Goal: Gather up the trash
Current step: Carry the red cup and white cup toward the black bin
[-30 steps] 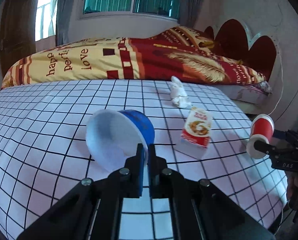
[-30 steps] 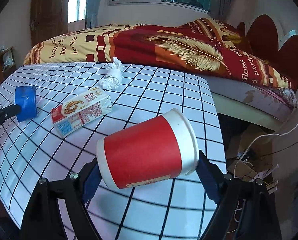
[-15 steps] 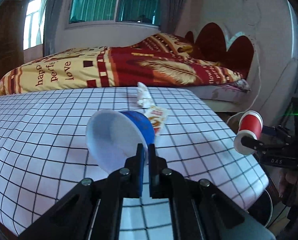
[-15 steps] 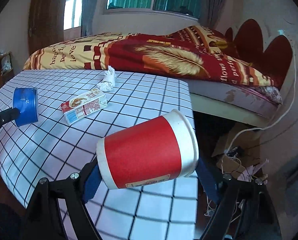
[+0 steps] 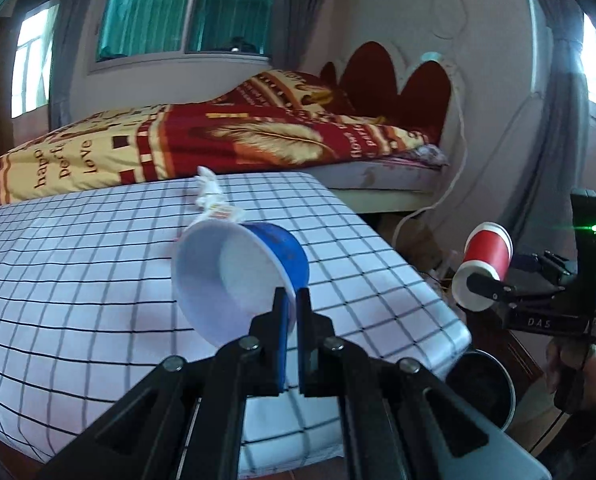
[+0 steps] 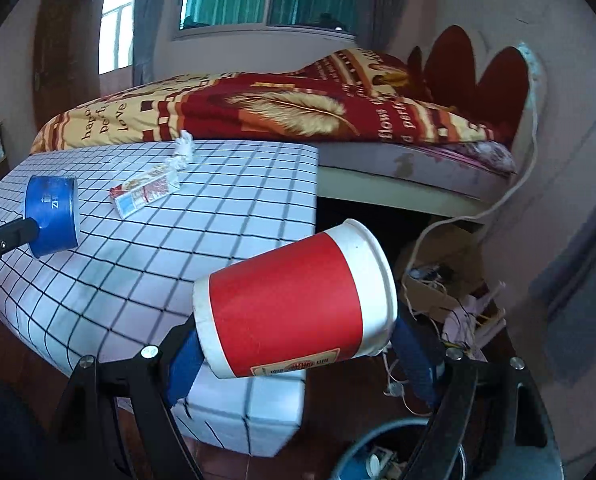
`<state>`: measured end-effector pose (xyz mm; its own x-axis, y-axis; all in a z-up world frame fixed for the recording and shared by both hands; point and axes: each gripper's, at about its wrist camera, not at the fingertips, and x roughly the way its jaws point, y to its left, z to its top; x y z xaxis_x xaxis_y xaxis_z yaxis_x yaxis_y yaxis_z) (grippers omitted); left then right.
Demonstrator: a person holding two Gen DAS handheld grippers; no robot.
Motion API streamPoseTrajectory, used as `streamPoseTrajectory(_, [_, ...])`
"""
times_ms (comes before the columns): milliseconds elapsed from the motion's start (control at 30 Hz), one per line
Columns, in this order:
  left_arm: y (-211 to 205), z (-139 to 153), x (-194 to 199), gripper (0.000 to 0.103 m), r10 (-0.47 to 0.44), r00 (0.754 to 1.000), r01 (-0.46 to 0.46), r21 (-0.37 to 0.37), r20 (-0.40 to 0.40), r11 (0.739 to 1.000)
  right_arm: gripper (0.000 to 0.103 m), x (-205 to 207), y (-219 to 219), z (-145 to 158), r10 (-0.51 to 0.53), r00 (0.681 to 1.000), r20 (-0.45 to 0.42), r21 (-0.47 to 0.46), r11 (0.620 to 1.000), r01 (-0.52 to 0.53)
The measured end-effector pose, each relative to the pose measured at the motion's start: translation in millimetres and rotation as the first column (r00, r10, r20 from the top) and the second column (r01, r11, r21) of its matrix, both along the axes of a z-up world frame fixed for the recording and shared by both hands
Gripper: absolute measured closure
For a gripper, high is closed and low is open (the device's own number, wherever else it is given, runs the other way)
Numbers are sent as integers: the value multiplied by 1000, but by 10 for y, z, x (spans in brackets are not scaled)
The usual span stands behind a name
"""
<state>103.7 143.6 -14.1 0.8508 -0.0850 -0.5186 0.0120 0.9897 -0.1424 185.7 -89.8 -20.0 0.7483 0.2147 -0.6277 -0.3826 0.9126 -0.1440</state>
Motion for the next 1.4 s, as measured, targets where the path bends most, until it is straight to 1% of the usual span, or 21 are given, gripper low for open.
streamPoseTrajectory(300, [-549, 2, -69, 99, -112, 994, 112, -1, 1, 994, 17, -292, -535, 33, -77, 997, 5, -6, 997, 77])
streamPoseTrajectory(533, [-1062, -34, -80, 99, -212, 977, 212, 11, -8, 977, 17, -480, -1056, -59, -161, 987, -6, -14, 987, 161])
streamPoseTrajectory(667, [-1313, -41, -57, 99, -258, 966, 258, 5, -14, 966, 17, -570, -1379, -138, -211, 977, -24, -20, 977, 211])
streamPoseTrajectory(867, [-1724, -94, -25, 99, -344, 938, 345, 16, -30, 938, 17, -692, -1763, -227, -269, 962, -40, -19, 963, 269])
streamPoseTrajectory(1033, [-1982, -154, -16, 99, -398, 916, 399, 14, -47, 917, 17, -771, -2017, -295, -307, 950, -60, -9, 952, 307])
streamPoseTrajectory(1200, [-2195, -241, -33, 99, -447, 892, 449, 9, -66, 894, 17, -807, -2150, -386, -327, 942, -75, -13, 945, 327])
streamPoseTrajectory(1400, [-2448, -426, -31, 99, -504, 856, 507, -2, -114, 862, 17, -903, -2276, -564, -331, 939, -95, -37, 944, 329])
